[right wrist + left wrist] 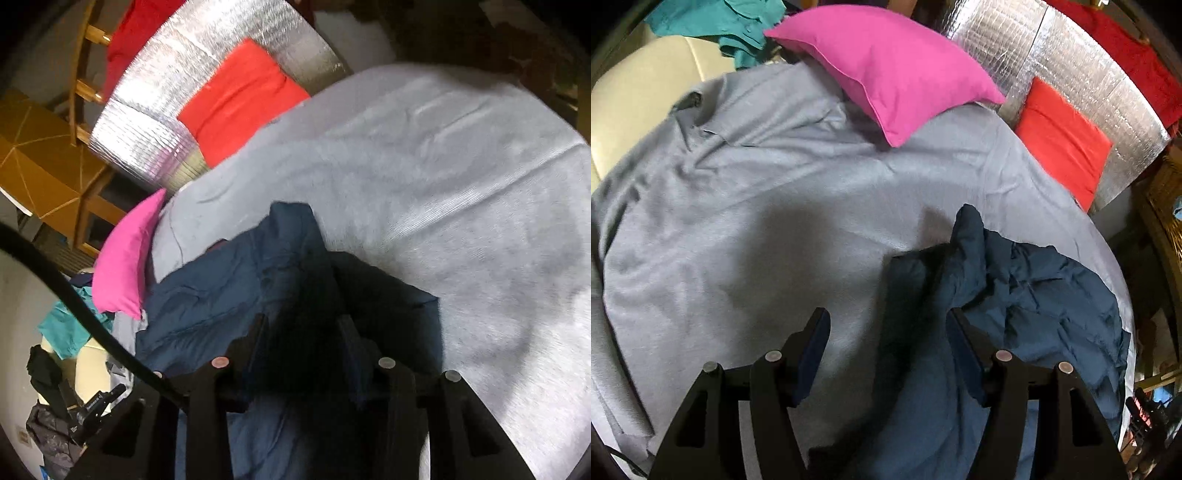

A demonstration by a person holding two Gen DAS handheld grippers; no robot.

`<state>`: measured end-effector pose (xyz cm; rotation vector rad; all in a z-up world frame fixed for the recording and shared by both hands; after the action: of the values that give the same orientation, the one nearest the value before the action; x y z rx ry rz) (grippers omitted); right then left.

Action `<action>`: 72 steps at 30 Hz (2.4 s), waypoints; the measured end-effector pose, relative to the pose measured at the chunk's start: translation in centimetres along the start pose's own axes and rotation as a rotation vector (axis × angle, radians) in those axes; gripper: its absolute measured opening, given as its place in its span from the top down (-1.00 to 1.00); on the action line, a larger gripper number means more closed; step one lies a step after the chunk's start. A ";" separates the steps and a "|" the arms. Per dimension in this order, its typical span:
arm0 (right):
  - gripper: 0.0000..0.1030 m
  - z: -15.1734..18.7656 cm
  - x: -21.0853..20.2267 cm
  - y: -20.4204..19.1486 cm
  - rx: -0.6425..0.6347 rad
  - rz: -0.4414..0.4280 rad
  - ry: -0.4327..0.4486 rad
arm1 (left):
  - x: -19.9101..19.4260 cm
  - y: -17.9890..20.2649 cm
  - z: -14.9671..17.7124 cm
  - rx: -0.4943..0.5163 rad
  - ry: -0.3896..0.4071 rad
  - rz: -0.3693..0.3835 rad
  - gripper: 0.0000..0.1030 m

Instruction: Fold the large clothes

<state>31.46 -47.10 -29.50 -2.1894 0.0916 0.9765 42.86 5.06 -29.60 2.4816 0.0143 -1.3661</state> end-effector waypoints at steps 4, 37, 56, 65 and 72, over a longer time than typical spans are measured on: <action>-0.27 0.7 -2.5 1.0 0.045 -0.018 0.013 | 0.1 -1.3 1.7 -0.006 -0.044 0.010 -0.28; -0.45 6.1 -4.2 4.9 0.145 -0.174 -0.147 | -1.4 -1.7 5.9 -0.030 -0.124 0.264 -0.55; 0.13 5.9 0.4 -0.5 -0.108 -0.015 -0.067 | 2.6 4.0 6.8 0.058 -0.167 0.303 0.00; -0.35 6.0 -2.4 1.5 -0.003 0.002 -0.062 | -1.0 2.4 6.7 0.054 -0.038 0.180 -0.18; -0.58 8.7 -8.9 0.5 0.067 -0.160 0.050 | -7.8 1.4 9.9 -0.014 0.109 0.344 -0.56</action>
<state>19.60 -43.75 -27.76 -2.1244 -0.0269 0.8185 30.70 2.09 -27.75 2.4024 -0.3606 -1.0835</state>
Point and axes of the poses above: each gripper's, at about its wrist camera, not at the fingertips, and x roughly the way its jaws point, y to its right, z to its underside, the point moved 10 cm from there along x, roughly the way its jaws point, and after that the axes turned 2 degrees about -z, right-handed, at the moved point
